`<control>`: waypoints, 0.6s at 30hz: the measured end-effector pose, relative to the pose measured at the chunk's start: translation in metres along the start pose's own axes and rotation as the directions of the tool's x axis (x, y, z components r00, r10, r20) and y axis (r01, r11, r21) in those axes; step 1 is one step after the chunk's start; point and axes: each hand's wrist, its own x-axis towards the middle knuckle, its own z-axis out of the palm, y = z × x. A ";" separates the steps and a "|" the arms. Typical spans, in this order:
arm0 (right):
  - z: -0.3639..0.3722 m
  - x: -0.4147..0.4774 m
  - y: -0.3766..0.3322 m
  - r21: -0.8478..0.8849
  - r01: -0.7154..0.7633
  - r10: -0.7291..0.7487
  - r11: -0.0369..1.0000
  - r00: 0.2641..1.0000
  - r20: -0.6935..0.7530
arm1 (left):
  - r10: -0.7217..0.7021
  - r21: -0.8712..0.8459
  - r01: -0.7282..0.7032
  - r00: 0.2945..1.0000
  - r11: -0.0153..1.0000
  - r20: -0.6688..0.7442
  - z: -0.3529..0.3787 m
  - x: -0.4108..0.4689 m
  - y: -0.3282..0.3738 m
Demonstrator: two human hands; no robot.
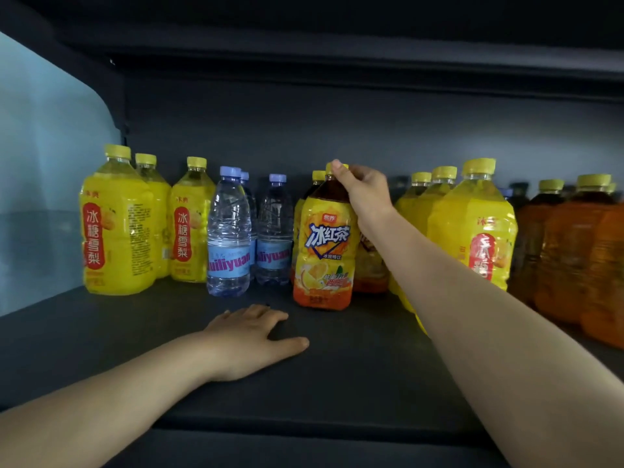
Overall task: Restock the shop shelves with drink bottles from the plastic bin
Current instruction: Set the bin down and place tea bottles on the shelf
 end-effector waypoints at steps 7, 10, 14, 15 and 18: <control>0.009 0.004 0.016 -0.175 0.030 -0.022 0.984 0.998 0.051 | -0.027 -0.081 0.022 0.997 0.997 -0.069 0.004 0.002 -0.004; 0.001 -0.005 0.021 -0.191 -0.012 0.045 0.981 0.984 0.171 | -0.034 -0.088 0.028 0.997 0.996 -0.063 0.003 0.002 -0.004; -0.013 -0.009 0.022 -0.297 -0.033 0.125 0.954 0.947 0.297 | -0.035 -0.078 0.033 0.999 0.996 -0.030 0.000 0.002 -0.005; -0.017 -0.010 0.022 -0.309 -0.039 0.137 0.950 0.943 0.302 | -0.035 -0.069 0.033 0.999 0.997 -0.021 -0.001 0.002 -0.005; -0.022 -0.012 0.028 -0.294 -0.066 0.165 0.953 0.930 0.328 | -0.037 -0.040 0.037 0.999 0.999 0.008 -0.002 0.002 -0.005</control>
